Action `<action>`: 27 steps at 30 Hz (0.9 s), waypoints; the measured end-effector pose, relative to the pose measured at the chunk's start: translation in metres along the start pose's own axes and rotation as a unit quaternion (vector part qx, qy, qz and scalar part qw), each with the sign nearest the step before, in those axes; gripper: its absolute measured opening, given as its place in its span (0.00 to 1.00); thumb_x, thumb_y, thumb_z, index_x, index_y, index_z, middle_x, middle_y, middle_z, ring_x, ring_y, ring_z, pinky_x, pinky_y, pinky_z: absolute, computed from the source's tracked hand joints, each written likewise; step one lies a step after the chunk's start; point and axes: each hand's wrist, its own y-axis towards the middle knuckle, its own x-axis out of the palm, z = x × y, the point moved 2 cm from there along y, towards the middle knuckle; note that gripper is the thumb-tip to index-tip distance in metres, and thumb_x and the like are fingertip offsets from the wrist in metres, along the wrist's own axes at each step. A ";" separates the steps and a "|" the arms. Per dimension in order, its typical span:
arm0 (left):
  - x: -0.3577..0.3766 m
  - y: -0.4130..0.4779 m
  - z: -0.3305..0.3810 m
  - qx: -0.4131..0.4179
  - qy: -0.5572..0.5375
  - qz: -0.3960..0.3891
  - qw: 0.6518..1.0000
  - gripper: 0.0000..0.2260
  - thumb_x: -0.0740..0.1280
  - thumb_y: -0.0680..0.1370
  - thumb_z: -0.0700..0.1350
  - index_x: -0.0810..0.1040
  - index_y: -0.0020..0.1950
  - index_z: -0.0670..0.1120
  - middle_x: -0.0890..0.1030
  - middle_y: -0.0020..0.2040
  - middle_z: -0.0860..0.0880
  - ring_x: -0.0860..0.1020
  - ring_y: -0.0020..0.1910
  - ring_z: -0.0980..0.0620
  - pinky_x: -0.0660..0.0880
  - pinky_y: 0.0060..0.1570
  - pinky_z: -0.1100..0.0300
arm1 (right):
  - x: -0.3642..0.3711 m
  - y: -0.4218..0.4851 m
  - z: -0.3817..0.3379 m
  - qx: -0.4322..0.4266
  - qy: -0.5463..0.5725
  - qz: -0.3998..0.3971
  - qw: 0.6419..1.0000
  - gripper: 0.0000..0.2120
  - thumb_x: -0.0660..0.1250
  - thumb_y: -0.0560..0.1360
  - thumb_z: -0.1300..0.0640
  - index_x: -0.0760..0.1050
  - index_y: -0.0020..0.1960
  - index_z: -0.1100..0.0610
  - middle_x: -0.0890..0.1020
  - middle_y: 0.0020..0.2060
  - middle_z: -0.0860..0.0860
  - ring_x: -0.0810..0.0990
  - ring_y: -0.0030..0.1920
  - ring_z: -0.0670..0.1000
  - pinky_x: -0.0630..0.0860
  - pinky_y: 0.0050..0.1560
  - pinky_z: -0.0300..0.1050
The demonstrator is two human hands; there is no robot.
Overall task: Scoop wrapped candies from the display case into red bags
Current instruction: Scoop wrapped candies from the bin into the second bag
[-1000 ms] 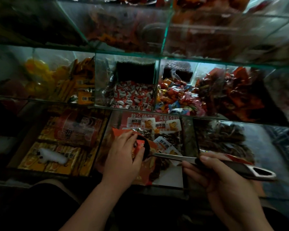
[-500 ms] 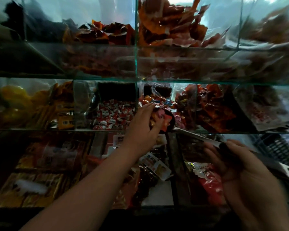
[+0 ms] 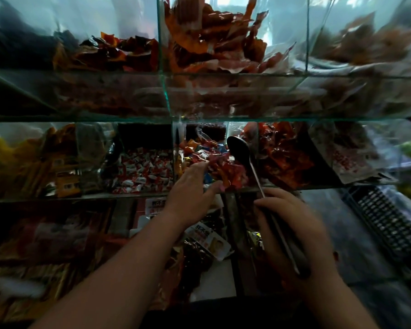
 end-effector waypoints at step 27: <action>-0.066 -0.231 -0.104 -0.247 0.019 0.113 0.962 0.13 0.73 0.77 0.46 0.84 0.61 0.51 0.76 0.67 0.54 0.74 0.67 0.53 0.69 0.64 0.60 | 0.119 -0.045 -0.046 0.153 0.057 -0.239 0.957 0.06 0.73 0.77 0.56 0.84 0.45 0.45 0.86 0.41 0.42 0.84 0.43 0.42 0.79 0.44 0.36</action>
